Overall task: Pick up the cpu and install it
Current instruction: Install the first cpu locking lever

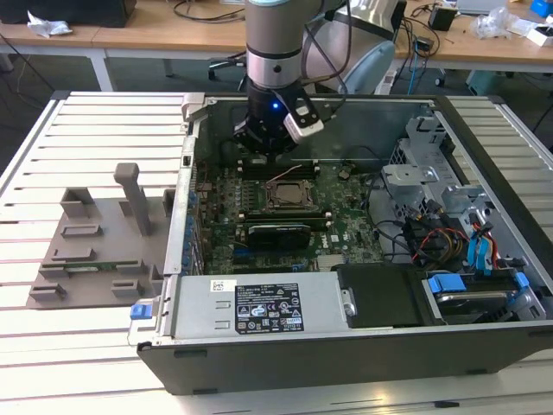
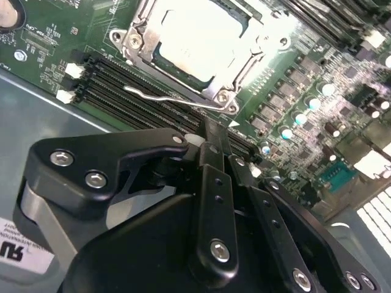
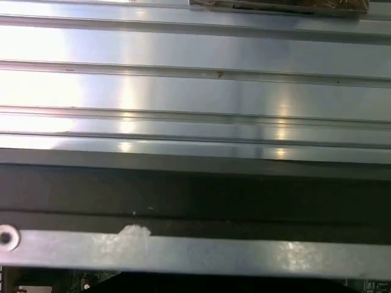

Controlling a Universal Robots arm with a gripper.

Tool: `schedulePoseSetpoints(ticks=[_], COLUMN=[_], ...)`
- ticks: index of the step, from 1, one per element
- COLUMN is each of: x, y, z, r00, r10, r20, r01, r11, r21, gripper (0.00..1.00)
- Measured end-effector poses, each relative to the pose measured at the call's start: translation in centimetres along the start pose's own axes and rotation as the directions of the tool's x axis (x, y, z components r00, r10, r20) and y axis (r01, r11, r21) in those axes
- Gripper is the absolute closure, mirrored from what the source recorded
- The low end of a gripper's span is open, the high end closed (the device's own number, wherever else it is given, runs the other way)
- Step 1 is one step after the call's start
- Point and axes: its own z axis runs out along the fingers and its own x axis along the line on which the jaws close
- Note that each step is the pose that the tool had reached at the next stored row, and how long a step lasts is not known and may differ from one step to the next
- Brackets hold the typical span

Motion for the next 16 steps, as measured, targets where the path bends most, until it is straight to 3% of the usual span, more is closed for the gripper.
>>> schedulePoseSetpoints(ticks=[4, 16], x=[-0.53, -0.77], y=[-0.03, -0.05], z=[0.34, 1.68], r00=[0.9998, 0.9993], r10=[-0.018, -0.038], r20=[-0.0021, -0.0033], r01=[0.018, 0.038], r11=[0.9998, 0.9993], r21=[-0.0006, -0.0012], gripper=[0.89, 0.89])
